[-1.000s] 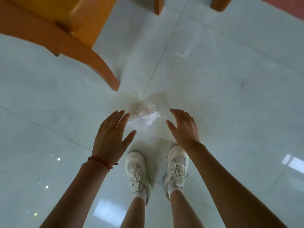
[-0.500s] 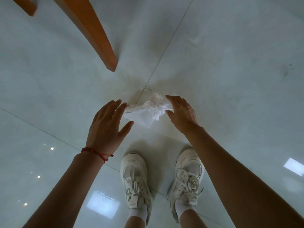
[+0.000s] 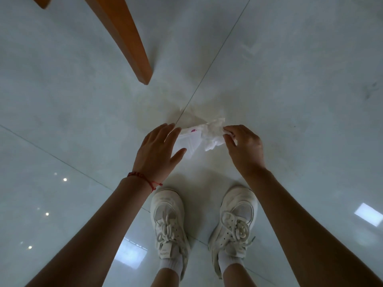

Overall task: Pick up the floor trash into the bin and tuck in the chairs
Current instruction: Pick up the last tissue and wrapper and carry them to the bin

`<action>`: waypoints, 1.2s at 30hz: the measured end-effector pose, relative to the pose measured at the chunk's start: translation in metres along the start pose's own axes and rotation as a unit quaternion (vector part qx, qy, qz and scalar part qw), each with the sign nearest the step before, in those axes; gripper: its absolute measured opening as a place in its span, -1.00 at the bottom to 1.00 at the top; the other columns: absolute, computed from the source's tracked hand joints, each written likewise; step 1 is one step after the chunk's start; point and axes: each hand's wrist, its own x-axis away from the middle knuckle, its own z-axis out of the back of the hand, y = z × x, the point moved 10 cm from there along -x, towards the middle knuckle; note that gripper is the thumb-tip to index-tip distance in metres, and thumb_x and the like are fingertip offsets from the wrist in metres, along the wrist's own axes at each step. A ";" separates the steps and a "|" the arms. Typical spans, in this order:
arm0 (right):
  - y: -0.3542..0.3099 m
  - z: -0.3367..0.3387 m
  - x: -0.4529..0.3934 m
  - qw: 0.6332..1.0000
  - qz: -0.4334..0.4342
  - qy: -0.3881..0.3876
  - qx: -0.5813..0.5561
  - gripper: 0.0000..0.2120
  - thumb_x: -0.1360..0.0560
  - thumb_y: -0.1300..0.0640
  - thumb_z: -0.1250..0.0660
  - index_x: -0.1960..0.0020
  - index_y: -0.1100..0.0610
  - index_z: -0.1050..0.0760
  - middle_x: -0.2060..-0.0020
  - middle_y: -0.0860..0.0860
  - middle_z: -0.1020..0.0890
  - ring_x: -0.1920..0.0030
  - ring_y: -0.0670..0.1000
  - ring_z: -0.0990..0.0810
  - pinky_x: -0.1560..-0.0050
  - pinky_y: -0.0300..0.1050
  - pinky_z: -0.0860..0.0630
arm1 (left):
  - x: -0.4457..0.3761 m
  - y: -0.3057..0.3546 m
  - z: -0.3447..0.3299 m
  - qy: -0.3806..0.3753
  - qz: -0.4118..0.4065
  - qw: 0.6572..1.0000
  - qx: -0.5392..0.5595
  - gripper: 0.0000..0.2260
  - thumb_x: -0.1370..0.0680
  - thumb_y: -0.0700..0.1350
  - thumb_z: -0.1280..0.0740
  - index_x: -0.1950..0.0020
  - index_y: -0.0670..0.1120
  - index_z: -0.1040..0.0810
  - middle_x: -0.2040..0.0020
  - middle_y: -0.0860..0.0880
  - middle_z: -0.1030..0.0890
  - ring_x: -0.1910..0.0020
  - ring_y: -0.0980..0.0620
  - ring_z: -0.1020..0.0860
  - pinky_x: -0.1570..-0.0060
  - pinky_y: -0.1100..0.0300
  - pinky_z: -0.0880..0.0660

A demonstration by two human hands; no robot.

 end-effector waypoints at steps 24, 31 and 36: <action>0.029 0.019 0.038 1.000 -0.018 0.021 0.013 -0.90 -0.38 0.32 -0.34 0.12 0.30 -0.59 0.29 0.15 -0.64 0.34 0.13 -0.59 0.41 0.00 -0.57 | -0.026 -0.010 -0.045 0.056 0.054 0.991 0.111 -0.98 -0.41 -0.31 -0.41 0.21 -0.28 -0.62 0.33 -0.21 -0.61 0.40 -0.19 -0.56 0.39 0.07 -0.50; -0.005 0.044 0.036 1.000 -0.004 0.016 0.022 -0.90 -0.39 0.31 -0.34 0.12 0.28 -0.60 0.32 0.14 -0.63 0.36 0.11 -0.59 0.43 -0.03 -0.57 | -0.006 -0.002 0.009 0.093 0.032 0.990 0.098 -0.93 -0.40 -0.27 -0.40 0.25 -0.27 -0.61 0.40 -0.17 -0.60 0.50 -0.12 -0.53 0.43 0.22 -0.42; -0.047 0.088 0.031 0.999 0.021 0.014 0.036 -0.91 -0.40 0.30 -0.33 0.12 0.29 -0.59 0.32 0.15 -0.62 0.35 0.13 -0.59 0.39 -0.04 -0.57 | 0.019 0.016 0.077 0.118 0.001 0.990 0.083 -0.95 -0.40 -0.29 -0.43 0.21 -0.28 -0.63 0.35 -0.17 -0.62 0.45 -0.11 -0.57 0.39 0.19 -0.49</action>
